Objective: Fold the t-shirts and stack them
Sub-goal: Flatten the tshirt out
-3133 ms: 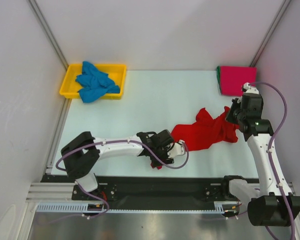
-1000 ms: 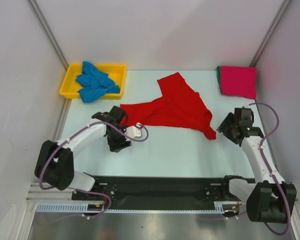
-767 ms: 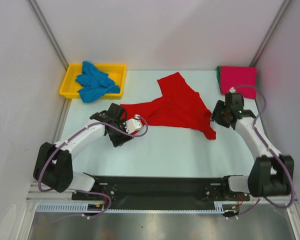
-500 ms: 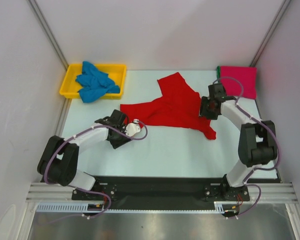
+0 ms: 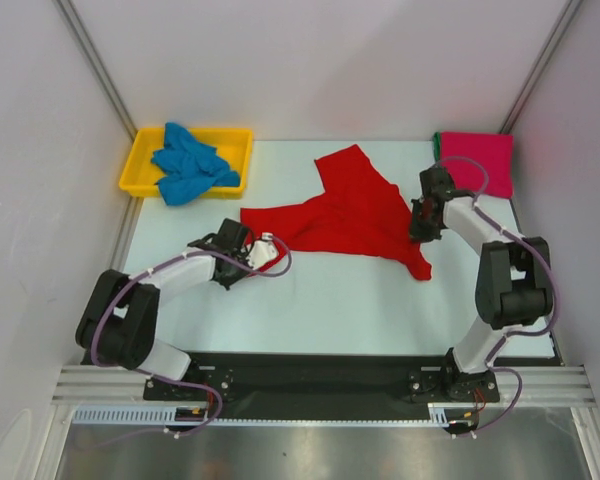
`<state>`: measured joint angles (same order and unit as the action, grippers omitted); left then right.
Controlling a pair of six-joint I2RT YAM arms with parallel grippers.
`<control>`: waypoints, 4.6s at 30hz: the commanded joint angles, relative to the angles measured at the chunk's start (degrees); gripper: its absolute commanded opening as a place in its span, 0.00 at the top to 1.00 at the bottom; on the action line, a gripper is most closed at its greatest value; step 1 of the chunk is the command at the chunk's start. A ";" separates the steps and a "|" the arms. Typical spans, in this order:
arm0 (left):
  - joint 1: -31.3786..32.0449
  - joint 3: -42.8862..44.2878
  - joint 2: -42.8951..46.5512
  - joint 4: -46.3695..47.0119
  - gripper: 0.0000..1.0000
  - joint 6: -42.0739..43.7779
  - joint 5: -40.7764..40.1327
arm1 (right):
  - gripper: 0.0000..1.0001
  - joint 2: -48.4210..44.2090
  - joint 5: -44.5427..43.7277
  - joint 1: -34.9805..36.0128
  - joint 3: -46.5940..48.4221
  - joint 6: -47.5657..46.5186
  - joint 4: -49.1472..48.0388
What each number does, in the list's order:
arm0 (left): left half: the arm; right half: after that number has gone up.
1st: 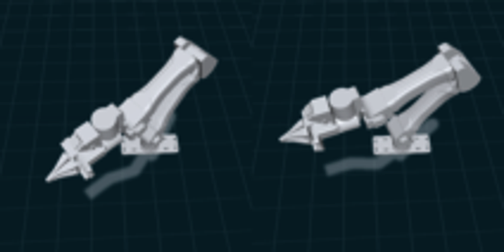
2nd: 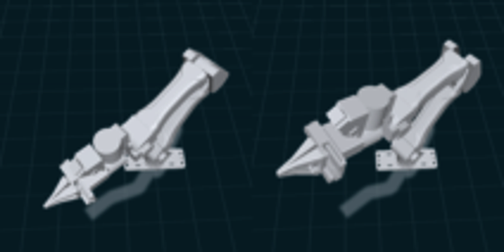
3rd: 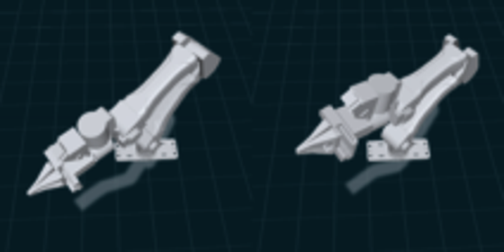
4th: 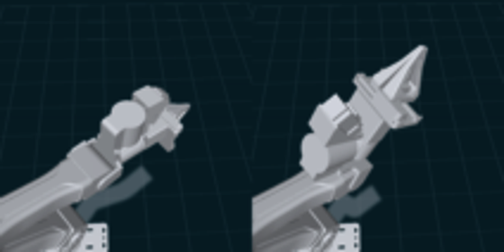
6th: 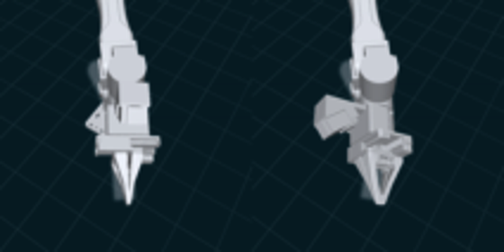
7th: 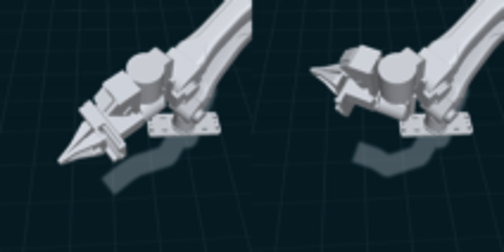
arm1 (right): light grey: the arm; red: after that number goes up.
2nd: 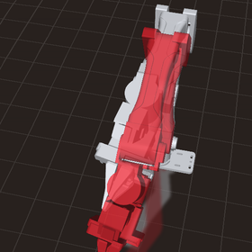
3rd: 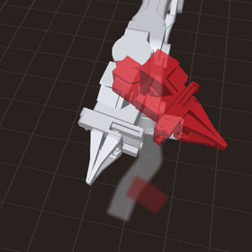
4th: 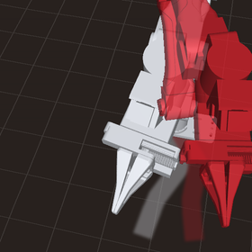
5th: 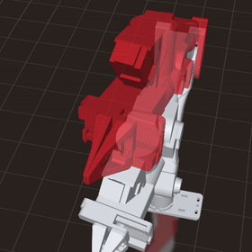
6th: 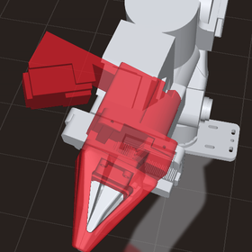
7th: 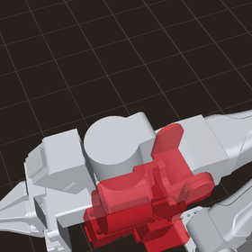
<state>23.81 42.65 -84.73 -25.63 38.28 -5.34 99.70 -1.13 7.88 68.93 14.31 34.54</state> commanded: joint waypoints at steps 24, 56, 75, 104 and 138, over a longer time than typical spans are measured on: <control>-23.20 43.47 11.55 -25.64 1.00 -5.23 7.89 | 1.00 -32.51 5.94 -15.61 15.87 3.80 16.63; -20.04 65.23 -5.90 0.14 1.00 -10.34 15.79 | 1.00 -14.06 15.20 -25.90 32.91 12.69 -18.90; -19.51 -2.83 18.01 -17.87 1.00 13.57 17.47 | 1.00 -54.47 5.87 -18.52 -34.29 31.39 11.66; -19.42 5.25 19.34 -25.61 1.00 9.97 18.09 | 0.18 -21.68 -6.97 -17.98 -11.98 10.05 0.11; -14.42 5.24 11.61 -17.01 1.00 1.88 17.57 | 0.59 48.58 -3.27 -6.65 75.57 -3.68 12.65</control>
<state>6.59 45.52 -70.54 -47.05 41.45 11.53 148.53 -5.06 3.09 138.12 9.06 43.05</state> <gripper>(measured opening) 0.005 0.316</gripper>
